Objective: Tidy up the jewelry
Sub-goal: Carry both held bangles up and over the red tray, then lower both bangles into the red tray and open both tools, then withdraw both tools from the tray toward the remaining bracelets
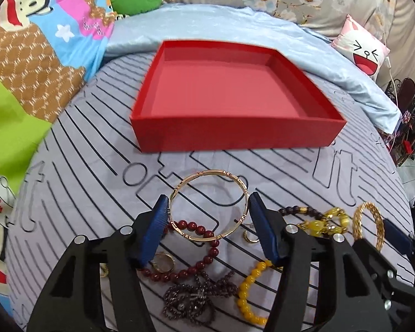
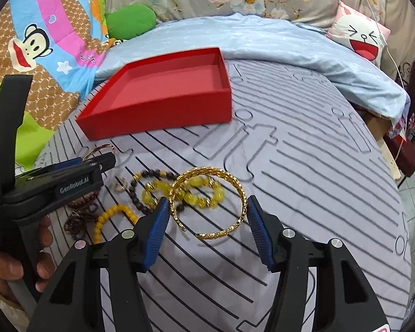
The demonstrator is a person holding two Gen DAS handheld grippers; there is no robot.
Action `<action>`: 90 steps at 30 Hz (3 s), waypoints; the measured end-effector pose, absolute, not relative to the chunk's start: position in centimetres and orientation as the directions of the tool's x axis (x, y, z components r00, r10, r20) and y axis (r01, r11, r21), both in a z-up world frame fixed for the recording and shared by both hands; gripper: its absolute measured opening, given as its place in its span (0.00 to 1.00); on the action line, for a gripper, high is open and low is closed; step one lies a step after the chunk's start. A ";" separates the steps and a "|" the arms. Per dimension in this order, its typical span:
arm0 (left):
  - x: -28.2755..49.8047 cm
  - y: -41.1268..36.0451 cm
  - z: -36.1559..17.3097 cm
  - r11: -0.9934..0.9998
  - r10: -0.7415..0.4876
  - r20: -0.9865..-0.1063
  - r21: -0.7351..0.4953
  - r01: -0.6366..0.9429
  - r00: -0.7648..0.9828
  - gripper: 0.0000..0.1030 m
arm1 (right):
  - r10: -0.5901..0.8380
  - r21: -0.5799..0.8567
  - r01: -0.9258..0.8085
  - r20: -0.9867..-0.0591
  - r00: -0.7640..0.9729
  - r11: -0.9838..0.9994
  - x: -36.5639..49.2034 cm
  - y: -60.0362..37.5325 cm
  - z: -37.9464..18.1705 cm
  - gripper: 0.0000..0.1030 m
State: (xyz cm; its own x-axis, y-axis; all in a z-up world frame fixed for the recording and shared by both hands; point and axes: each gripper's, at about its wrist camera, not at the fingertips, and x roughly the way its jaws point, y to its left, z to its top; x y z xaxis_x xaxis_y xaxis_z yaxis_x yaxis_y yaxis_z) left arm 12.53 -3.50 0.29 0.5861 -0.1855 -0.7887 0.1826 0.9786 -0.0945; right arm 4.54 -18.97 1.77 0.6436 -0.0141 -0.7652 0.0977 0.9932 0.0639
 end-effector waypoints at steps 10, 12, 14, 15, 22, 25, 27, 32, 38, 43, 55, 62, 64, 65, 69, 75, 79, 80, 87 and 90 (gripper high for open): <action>15.8 -3.3 5.7 0.980 -0.176 -0.740 -0.067 0.189 0.649 0.55 | 0.035 0.046 -0.003 -0.702 0.711 0.999 12.2 -18.1 6.7 0.54; 17.7 -3.5 6.6 0.979 -0.181 -0.730 -0.070 0.191 0.659 0.55 | 0.038 0.047 -0.008 -0.694 0.719 0.999 14.5 -18.3 7.3 0.54; 19.4 -3.7 7.1 0.980 -0.172 -0.720 -0.057 0.191 0.672 0.55 | 0.042 0.045 -0.016 -0.692 0.721 0.999 17.4 -18.4 7.9 0.54; 20.8 -3.9 7.3 0.982 -0.161 -0.715 -0.044 0.185 0.681 0.55 | 0.040 0.039 -0.018 -0.690 0.722 0.999 18.6 -18.4 8.1 0.54; 28.6 -4.5 6.8 0.985 -0.149 -0.732 -0.047 0.169 0.665 0.55 | 0.057 0.043 -0.038 -0.737 0.674 0.998 28.0 -18.9 7.1 0.54; 31.2 -4.7 6.0 0.985 -0.149 -0.748 -0.053 0.165 0.647 0.55 | 0.074 0.068 -0.034 -0.767 0.637 0.997 31.1 -19.3 5.9 0.54; 32.6 -4.9 5.4 0.987 -0.137 -0.756 -0.047 0.156 0.640 0.55 | 0.081 0.078 -0.032 -0.784 0.616 0.996 32.5 -19.5 5.0 0.54; 35.0 -5.2 3.9 0.988 -0.129 -0.775 -0.044 0.151 0.618 0.55 | 0.082 0.088 -0.017 -0.817 0.571 0.996 35.2 -19.9 3.1 0.54; 36.4 -5.4 2.5 0.990 -0.118 -0.794 -0.046 0.136 0.596 0.55 | 0.060 0.058 -0.021 -0.836 0.545 0.998 36.9 -19.7 1.7 0.54; 36.9 -5.3 1.8 0.991 -0.111 -0.806 -0.048 0.123 0.582 0.55 | 0.042 0.034 -0.026 -0.842 0.537 0.999 37.3 -19.4 1.1 0.55; 37.0 -4.9 1.1 0.993 -0.094 -0.808 -0.035 0.112 0.582 0.61 | 0.034 0.026 -0.022 -0.830 0.556 0.999 37.5 -19.1 1.4 0.55; 37.1 -4.2 1.0 0.993 -0.107 -0.808 -0.053 0.110 0.580 0.61 | 0.042 0.033 -0.026 -0.827 0.560 0.999 37.6 -18.7 1.4 0.55; 37.2 -4.0 1.0 0.992 -0.111 -0.806 -0.057 0.109 0.581 0.61 | 0.045 0.035 -0.029 -0.825 0.563 0.999 37.6 -18.5 1.4 0.55; 37.2 -3.9 1.0 0.992 -0.112 -0.806 -0.060 0.108 0.581 0.61 | 0.046 0.034 -0.031 -0.824 0.565 0.999 37.6 -18.4 1.5 0.55; 37.4 -3.3 1.1 0.993 -0.106 -0.801 -0.056 0.102 0.589 0.61 | 0.046 0.031 -0.036 -0.812 0.581 0.999 37.7 -18.0 1.8 0.55; 36.0 -2.9 3.6 0.994 -0.097 -0.771 -0.050 0.092 0.629 0.63 | 0.049 0.025 -0.048 -0.783 0.620 0.999 36.1 -17.6 4.2 0.55; 33.3 -2.8 5.8 0.993 -0.110 -0.741 -0.057 0.102 0.663 0.69 | 0.077 0.055 -0.053 -0.767 0.638 0.997 33.2 -18.1 6.5 0.55; 32.8 -2.7 6.2 0.993 -0.114 -0.737 -0.059 0.105 0.666 0.70 | 0.077 0.054 -0.056 -0.763 0.641 0.997 32.6 -18.1 6.8 0.56; 26.3 -1.7 7.7 0.992 -0.112 -0.718 -0.047 0.113 0.687 0.70 | 0.092 0.048 -0.085 -0.744 0.662 0.995 25.4 -18.6 8.6 0.59; 23.5 -1.0 7.5 0.994 -0.100 -0.718 -0.037 0.105 0.689 0.70 | 0.090 0.043 -0.087 -0.750 0.656 0.995 22.6 -18.8 8.3 0.59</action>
